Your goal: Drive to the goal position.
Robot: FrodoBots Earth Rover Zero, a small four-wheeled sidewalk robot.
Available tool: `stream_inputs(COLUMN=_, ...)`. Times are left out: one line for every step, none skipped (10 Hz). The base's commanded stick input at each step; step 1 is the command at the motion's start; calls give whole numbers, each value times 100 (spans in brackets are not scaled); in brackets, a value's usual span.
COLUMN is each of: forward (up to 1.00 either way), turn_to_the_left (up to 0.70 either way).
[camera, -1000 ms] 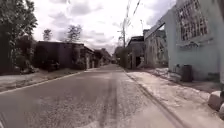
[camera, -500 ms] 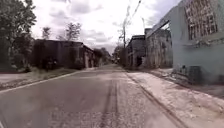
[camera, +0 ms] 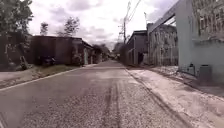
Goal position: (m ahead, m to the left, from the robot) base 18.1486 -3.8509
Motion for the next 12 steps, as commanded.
stream_inputs(forward=70, turn_to_the_left=1)
stream_inputs(forward=70, turn_to_the_left=1)
stream_inputs(forward=70, turn_to_the_left=1)
stream_inputs(forward=70, turn_to_the_left=1)
stream_inputs(forward=70, turn_to_the_left=1)
stream_inputs(forward=70, turn_to_the_left=1)
stream_inputs(forward=70, turn_to_the_left=1)
stream_inputs(forward=70, turn_to_the_left=1)
stream_inputs(forward=70, turn_to_the_left=1)
stream_inputs(forward=70, turn_to_the_left=1)
stream_inputs(forward=70, turn_to_the_left=1)
stream_inputs(forward=70, turn_to_the_left=1)
